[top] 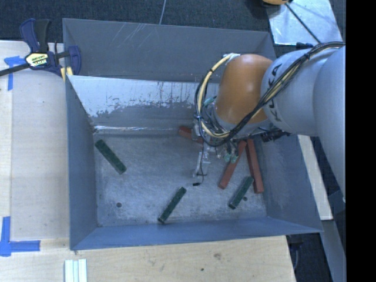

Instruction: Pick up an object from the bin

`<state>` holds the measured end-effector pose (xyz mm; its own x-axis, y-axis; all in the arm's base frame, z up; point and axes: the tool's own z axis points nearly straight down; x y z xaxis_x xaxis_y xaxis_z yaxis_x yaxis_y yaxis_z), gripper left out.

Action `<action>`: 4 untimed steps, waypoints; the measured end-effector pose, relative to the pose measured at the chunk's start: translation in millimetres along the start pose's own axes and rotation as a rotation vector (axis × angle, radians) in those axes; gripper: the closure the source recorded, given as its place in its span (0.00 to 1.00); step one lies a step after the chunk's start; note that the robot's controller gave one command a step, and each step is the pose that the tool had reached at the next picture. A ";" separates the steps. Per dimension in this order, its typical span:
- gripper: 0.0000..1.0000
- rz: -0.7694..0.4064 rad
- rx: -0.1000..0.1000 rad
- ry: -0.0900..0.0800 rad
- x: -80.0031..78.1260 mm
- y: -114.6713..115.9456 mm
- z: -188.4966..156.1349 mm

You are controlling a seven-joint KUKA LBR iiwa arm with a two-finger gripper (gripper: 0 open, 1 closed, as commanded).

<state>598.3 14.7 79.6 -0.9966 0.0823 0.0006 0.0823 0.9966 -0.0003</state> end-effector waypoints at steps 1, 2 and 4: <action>1.00 0.371 -0.002 -0.010 -29.7 -44.0 6.1; 1.00 0.371 -0.002 -0.010 -29.7 -44.0 6.1; 1.00 0.332 0.000 -0.004 -25.3 -42.1 -50.0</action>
Offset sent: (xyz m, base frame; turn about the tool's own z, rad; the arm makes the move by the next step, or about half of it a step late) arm 0.0000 0.0000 0.0000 0.0000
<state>620.0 -29.4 129.5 -0.9155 0.4022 -0.0029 0.4022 0.9155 0.0006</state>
